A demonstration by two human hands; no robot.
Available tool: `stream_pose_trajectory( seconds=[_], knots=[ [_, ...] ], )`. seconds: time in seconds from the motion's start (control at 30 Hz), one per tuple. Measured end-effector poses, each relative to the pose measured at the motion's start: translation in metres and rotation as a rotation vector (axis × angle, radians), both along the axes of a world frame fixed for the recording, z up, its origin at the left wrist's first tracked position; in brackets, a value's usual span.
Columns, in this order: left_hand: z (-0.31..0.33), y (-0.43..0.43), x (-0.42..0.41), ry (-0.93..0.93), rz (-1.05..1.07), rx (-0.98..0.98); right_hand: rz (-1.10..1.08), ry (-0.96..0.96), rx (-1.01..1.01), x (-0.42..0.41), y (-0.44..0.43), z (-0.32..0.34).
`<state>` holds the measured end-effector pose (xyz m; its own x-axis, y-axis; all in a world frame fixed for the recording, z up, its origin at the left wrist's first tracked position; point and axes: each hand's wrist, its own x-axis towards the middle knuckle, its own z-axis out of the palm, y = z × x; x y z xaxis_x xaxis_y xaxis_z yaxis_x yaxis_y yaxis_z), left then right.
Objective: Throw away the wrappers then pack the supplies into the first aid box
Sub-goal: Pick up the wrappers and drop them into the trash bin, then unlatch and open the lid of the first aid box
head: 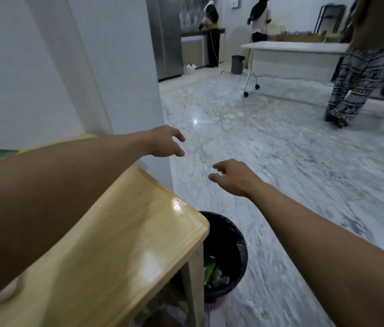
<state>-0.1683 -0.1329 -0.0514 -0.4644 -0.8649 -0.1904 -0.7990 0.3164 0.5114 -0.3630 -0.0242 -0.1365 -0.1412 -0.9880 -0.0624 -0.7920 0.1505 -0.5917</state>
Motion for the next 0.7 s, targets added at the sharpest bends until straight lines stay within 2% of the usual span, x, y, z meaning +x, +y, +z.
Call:
stream_pose_trajectory(
  seconds=[0.37, 0.7],
  knots=[
    [0.139, 0.115, 0.144, 0.059, 0.231, -0.383, 0.231, 0.079, -0.371, 0.107, 0.047, 0.172],
    [0.197, 0.225, 0.295, 0.135, 0.523, -0.559, 0.493, 0.086, -0.567, 0.238, 0.077, 0.233]
  ],
)
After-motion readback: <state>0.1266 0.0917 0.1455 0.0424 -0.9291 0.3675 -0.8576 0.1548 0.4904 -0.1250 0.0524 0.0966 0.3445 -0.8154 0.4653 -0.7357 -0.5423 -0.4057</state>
